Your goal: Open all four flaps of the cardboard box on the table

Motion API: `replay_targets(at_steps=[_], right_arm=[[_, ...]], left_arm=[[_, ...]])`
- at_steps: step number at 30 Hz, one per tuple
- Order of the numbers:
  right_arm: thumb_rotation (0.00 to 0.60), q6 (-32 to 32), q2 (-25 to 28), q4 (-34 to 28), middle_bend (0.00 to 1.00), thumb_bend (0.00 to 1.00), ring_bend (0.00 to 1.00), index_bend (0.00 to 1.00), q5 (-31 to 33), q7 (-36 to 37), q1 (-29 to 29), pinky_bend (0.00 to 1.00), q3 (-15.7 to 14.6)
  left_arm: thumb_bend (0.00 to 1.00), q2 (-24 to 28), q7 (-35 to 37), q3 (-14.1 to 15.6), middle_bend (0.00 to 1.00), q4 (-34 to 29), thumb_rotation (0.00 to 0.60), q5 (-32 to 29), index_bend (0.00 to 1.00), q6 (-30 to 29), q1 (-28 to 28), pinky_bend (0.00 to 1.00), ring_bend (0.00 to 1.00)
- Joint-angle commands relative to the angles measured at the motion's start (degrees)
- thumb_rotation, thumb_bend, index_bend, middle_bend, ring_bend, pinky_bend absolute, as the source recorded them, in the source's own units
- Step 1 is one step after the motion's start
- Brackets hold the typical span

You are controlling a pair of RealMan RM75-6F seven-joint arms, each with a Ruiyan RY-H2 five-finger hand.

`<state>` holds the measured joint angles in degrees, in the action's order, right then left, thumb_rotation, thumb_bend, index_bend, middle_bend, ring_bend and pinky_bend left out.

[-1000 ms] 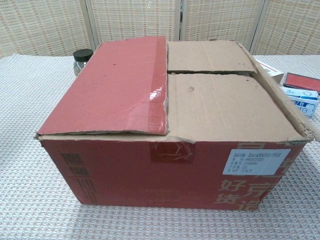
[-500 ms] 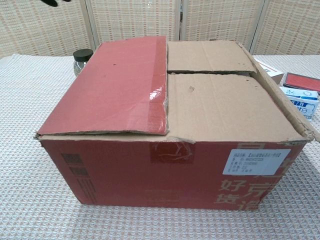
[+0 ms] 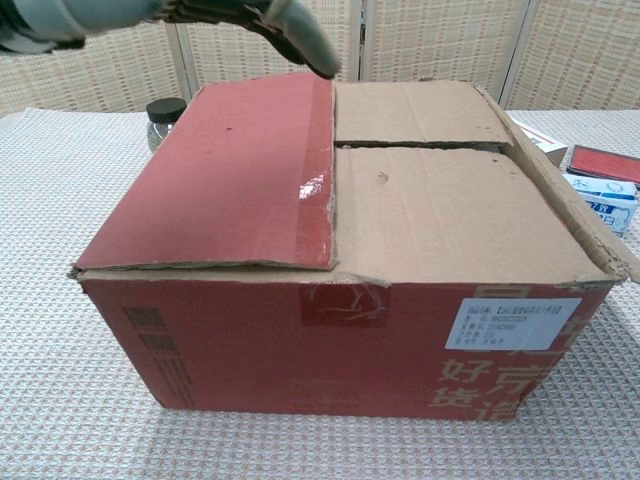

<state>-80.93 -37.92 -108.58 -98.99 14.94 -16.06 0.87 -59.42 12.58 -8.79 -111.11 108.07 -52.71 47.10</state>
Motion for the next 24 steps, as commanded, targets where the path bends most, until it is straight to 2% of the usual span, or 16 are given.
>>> replay_targets(at_steps=[1, 7, 13, 24], right_arm=[[0.084, 0.19, -0.07, 0.17, 0.48, 0.14, 0.47, 0.48, 0.11, 0.12, 0.07, 0.0, 0.08], [0.086, 0.68, -0.64, 1.09, 0.48, 0.14, 0.47, 0.48, 0.57, 0.75, 0.5, 0.0, 0.0], [0.084, 0.79, -1.12, 2.11, 0.48, 0.14, 0.47, 0.48, 0.97, 1.61, 0.91, 0.0, 0.04], [0.083, 1.02, -2.04, 3.23, 0.48, 0.14, 0.47, 0.48, 1.2, 2.69, 1.28, 0.0, 0.17]], left_arm=[[0.15, -3.11, -3.68, -0.42, 0.2, 1.55, 0.0, -1.0, 0.21, 3.23, 2.88, 0.0, 0.15], [0.15, -6.64, -7.53, -0.99, 0.21, 3.58, 0.0, -4.47, 0.22, 6.99, 6.07, 0.0, 0.15], [0.15, -8.31, -10.76, -1.19, 0.25, 5.03, 0.0, -7.37, 0.23, 8.19, 7.61, 0.0, 0.16], [0.15, -9.0, -17.85, 0.27, 0.33, 6.74, 0.0, -8.48, 0.35, 7.07, 8.0, 0.0, 0.21]])
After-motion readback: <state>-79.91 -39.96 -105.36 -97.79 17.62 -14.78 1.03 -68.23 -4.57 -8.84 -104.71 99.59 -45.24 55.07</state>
